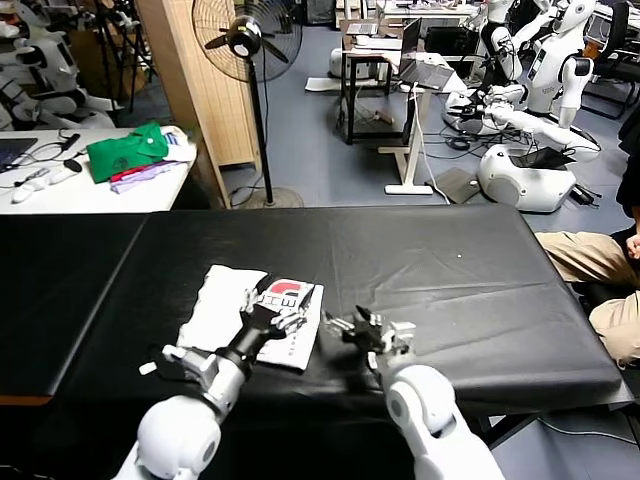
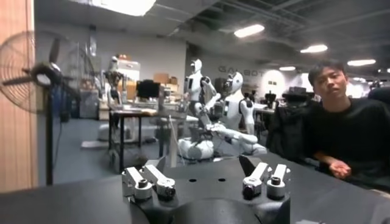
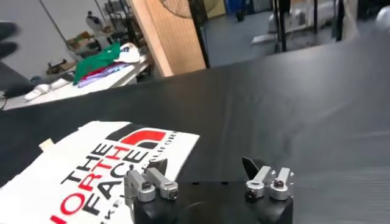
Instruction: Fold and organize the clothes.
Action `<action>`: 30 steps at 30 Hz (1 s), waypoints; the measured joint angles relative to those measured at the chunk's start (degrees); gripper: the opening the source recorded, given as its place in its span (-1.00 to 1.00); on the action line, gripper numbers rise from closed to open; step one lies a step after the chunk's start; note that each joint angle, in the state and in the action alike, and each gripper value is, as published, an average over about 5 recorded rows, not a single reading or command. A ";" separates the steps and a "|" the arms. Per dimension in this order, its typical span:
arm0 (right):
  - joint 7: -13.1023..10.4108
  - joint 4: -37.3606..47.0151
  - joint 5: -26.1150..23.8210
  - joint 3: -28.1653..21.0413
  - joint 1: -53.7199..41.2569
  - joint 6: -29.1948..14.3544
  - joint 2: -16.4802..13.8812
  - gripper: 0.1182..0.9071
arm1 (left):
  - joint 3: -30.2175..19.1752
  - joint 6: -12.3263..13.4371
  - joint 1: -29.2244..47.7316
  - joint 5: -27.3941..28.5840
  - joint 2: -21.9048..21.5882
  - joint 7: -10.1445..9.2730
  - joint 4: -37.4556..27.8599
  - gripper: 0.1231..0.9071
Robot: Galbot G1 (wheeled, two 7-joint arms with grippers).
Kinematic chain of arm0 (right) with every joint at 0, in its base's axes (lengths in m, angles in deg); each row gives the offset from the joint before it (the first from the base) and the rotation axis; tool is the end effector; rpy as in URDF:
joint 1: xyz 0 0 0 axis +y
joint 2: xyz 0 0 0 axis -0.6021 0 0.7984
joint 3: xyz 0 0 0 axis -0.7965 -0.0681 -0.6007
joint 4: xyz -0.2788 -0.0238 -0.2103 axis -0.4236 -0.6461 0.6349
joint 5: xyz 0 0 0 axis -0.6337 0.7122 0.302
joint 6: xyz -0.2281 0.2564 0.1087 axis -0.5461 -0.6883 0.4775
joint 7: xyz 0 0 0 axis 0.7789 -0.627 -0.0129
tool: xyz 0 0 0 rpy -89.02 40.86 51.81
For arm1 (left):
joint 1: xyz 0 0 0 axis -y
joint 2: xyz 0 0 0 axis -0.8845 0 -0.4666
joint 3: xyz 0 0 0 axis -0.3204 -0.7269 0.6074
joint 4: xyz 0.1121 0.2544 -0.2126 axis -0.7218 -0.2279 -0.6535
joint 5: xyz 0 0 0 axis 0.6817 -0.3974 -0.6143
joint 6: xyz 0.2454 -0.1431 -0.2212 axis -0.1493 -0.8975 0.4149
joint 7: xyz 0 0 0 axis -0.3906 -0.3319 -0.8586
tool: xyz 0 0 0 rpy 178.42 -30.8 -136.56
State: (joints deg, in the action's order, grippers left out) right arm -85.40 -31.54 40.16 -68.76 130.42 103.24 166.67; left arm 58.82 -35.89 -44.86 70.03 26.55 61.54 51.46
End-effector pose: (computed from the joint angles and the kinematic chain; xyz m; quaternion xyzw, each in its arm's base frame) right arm 0.3111 0.0705 -0.2874 0.1751 -0.9496 -0.1123 0.2344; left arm 0.2325 -0.0062 -0.2402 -0.2275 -0.9736 0.0168 0.0099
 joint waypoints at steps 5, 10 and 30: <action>-0.44 5.03 -0.62 -1.94 -3.69 -0.22 2.25 0.56 | 1.57 0.63 -1.80 0.00 -0.50 -0.67 1.02 0.72; -0.45 9.10 -2.47 -3.63 -6.78 -0.27 4.26 0.20 | 3.44 1.04 -3.48 -0.06 -0.75 -0.89 1.97 0.72; 14.81 16.20 -36.77 -3.22 -10.01 -20.94 -1.18 -0.67 | 8.68 5.74 -7.58 -1.90 -1.62 -4.84 -0.12 0.72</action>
State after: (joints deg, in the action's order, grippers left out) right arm -70.59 -15.34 3.39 -71.98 120.41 82.30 165.49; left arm 67.50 -30.15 -52.44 68.13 24.93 56.70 51.34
